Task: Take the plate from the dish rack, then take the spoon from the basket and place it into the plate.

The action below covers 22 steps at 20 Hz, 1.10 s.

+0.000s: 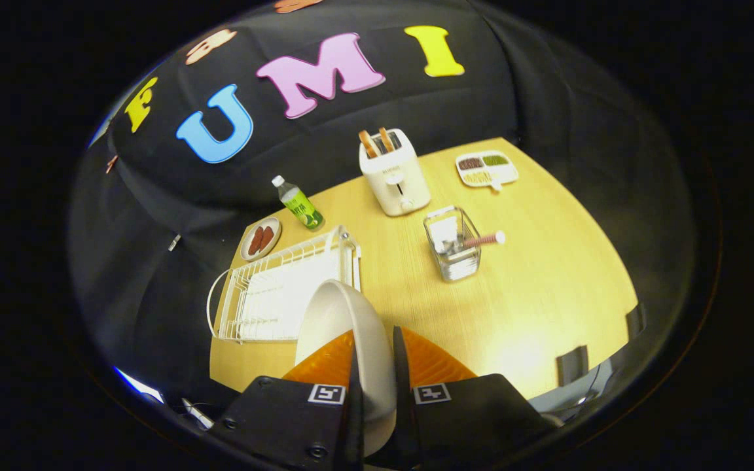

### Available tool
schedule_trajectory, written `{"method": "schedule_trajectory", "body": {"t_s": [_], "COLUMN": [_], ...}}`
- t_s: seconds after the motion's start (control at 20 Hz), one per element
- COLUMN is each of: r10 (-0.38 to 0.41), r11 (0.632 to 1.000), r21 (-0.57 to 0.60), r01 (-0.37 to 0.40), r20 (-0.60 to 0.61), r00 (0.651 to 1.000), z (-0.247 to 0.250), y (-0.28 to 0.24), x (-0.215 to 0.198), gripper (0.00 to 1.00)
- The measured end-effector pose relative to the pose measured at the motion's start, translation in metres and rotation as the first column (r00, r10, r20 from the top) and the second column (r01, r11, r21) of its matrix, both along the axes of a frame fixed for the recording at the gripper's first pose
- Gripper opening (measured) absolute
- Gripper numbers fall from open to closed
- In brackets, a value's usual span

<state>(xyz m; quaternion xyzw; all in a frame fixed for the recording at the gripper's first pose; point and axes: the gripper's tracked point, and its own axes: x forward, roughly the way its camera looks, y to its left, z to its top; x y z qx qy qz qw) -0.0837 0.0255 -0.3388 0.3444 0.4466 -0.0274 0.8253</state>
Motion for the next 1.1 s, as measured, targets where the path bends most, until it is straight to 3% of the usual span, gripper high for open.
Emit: {"method": "schedule_trajectory", "body": {"t_s": [0.2,0.5,0.65,0.85,0.95,1.05,1.1], "r10": [-0.001,0.104,0.098,0.048,0.041,0.037,0.029], "r11": [0.995,0.985,0.98,0.961,0.97,0.976,0.981], "r21": [0.1,0.15,0.185,0.277,0.244,0.217,0.195], "r01": [0.009,-0.088,-0.074,0.0,0.006,0.005,0.008], "r20": [-0.074,-0.098,-0.122,-0.168,-0.188,-0.189,-0.188], "r00": [0.997,0.99,0.988,0.985,0.981,0.981,0.982], "z": [-0.06,-0.11,-0.132,-0.149,-0.159,-0.164,-0.165], "y": [0.009,0.027,0.029,0.03,0.021,0.014,0.008], "x": [-0.029,-0.034,-0.033,-0.031,-0.037,-0.037,-0.037], "gripper": [0.23,0.23,0.24,0.25,0.3,0.53,0.55]}}
